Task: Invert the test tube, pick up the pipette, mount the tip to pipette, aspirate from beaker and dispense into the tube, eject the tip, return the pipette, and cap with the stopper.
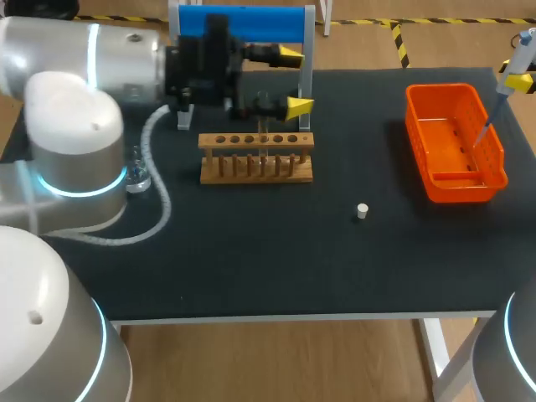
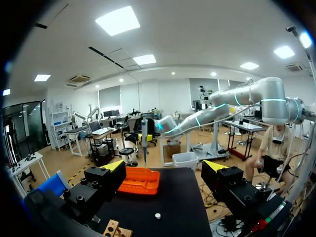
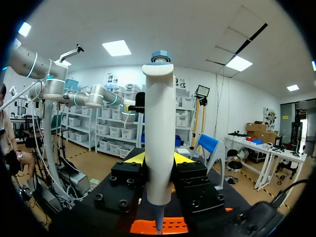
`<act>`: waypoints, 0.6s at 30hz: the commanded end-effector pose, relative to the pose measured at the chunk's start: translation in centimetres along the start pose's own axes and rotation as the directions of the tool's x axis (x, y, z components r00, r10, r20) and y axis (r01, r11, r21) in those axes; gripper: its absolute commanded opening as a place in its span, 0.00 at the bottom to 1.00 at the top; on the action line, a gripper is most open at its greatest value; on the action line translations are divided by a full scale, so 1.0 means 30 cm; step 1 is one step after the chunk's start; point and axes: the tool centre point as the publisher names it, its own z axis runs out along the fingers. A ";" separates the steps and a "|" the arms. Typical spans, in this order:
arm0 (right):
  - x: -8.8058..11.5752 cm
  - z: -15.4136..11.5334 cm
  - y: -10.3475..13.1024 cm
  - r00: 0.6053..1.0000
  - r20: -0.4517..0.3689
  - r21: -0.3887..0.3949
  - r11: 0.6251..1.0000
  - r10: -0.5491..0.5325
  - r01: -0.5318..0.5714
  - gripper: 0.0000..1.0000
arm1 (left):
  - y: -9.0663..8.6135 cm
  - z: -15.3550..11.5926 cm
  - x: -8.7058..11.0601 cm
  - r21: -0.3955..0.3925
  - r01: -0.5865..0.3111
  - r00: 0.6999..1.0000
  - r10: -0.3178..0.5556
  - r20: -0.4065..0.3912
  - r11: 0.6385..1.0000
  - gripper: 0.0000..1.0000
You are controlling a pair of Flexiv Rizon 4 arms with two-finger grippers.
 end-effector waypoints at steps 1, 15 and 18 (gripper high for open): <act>-0.004 -0.007 -0.001 1.000 -0.006 0.000 1.000 -0.001 0.001 0.00 | -0.031 0.218 -0.025 -0.018 0.006 1.000 -0.006 -0.001 1.000 1.00; -0.004 -0.007 -0.001 1.000 -0.006 0.000 1.000 -0.001 0.001 0.00 | -0.104 0.588 -0.080 -0.016 0.021 0.998 -0.022 -0.064 1.000 1.00; -0.004 -0.007 -0.001 1.000 -0.006 0.000 1.000 -0.001 0.001 0.00 | -0.117 0.644 -0.091 -0.013 0.022 0.997 -0.023 -0.071 1.000 1.00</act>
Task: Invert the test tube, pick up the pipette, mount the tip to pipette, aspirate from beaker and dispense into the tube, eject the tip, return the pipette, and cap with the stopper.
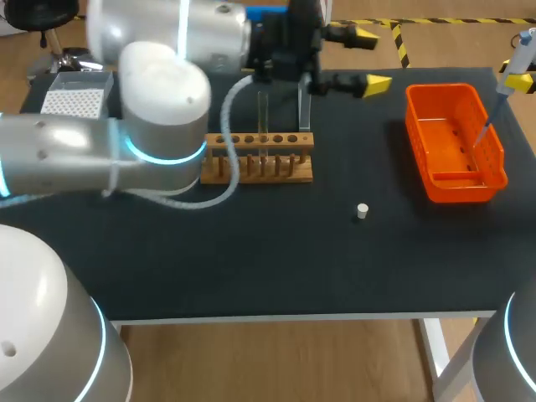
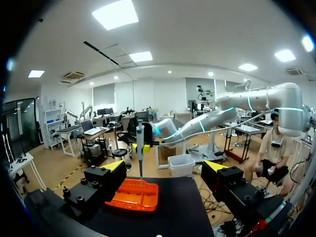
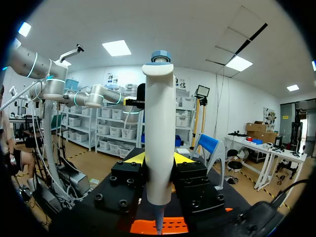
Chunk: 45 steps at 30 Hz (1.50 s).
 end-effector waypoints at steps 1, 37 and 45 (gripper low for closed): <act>-0.004 -0.007 -0.001 1.000 -0.006 0.000 1.000 -0.001 0.001 0.00 | -0.027 0.300 -0.040 -0.004 0.002 1.000 -0.002 -0.011 1.000 1.00; -0.004 -0.007 -0.001 1.000 -0.006 0.000 1.000 -0.001 0.001 0.00 | -0.052 0.394 -0.051 0.010 0.002 1.000 -0.002 -0.016 1.000 0.00; -0.004 -0.007 -0.001 1.000 -0.006 0.000 1.000 -0.001 0.001 0.00 | -0.049 0.407 -0.060 0.026 0.007 1.000 -0.006 -0.009 1.000 0.00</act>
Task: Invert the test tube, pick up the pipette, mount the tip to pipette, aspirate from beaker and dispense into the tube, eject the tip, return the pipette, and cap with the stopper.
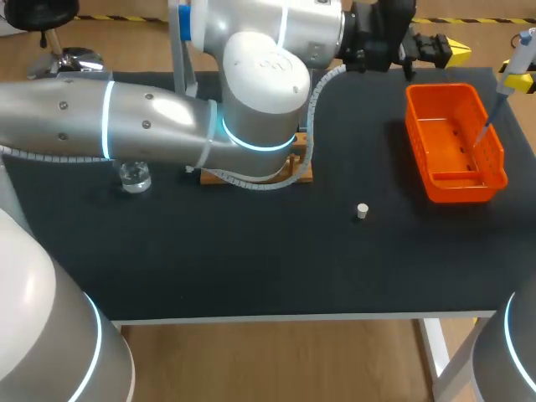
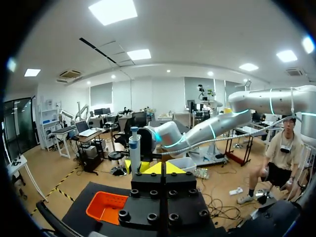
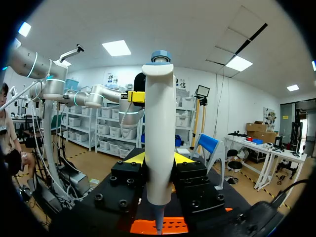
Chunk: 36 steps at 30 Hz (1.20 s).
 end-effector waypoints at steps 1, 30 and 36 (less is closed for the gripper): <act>-0.004 -0.007 -0.001 1.000 -0.006 0.000 1.000 -0.001 0.001 0.00 | 0.011 0.026 -0.014 0.034 0.001 1.000 -0.002 0.008 0.999 0.00; -0.004 -0.007 -0.001 1.000 -0.006 0.000 1.000 -0.001 0.001 0.00 | -0.051 0.278 -0.102 0.141 -0.013 0.999 0.005 0.053 0.990 0.00; -0.004 -0.007 -0.001 1.000 -0.006 0.000 1.000 -0.001 0.001 0.00 | -0.059 0.318 -0.129 0.148 -0.013 0.998 0.004 0.056 0.989 0.00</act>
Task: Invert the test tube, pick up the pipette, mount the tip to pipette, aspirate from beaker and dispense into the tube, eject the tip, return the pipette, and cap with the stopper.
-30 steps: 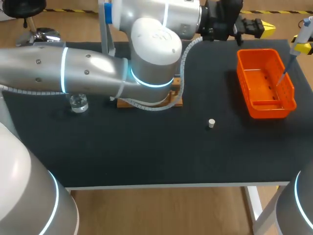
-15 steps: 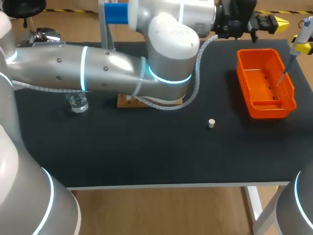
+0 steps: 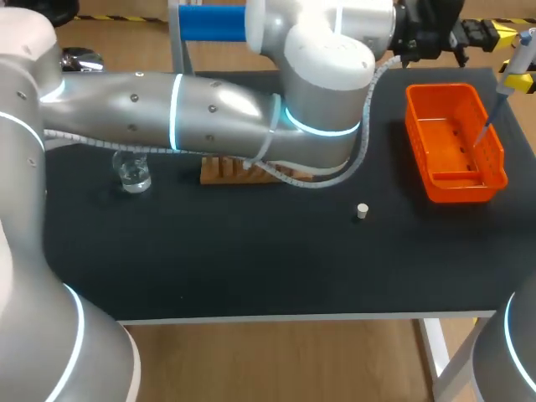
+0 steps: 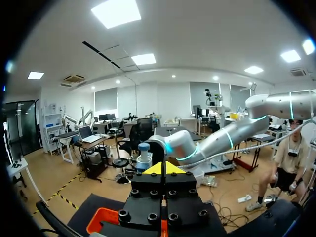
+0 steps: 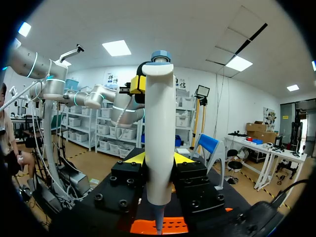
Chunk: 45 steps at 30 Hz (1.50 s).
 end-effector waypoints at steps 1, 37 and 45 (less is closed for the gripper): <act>-0.004 -0.007 -0.001 1.000 -0.006 0.000 1.000 -0.001 0.001 0.00 | 0.010 0.072 -0.017 0.099 -0.001 1.000 0.000 0.009 0.995 0.00; -0.004 -0.007 -0.001 1.000 -0.006 0.000 1.000 -0.001 0.001 0.00 | 0.018 0.159 -0.102 0.133 -0.001 0.999 -0.004 0.033 0.991 0.00; -0.004 -0.007 -0.001 1.000 -0.006 0.000 1.000 -0.001 0.001 0.00 | 0.029 0.166 -0.105 0.136 -0.001 1.000 -0.003 0.025 0.991 0.00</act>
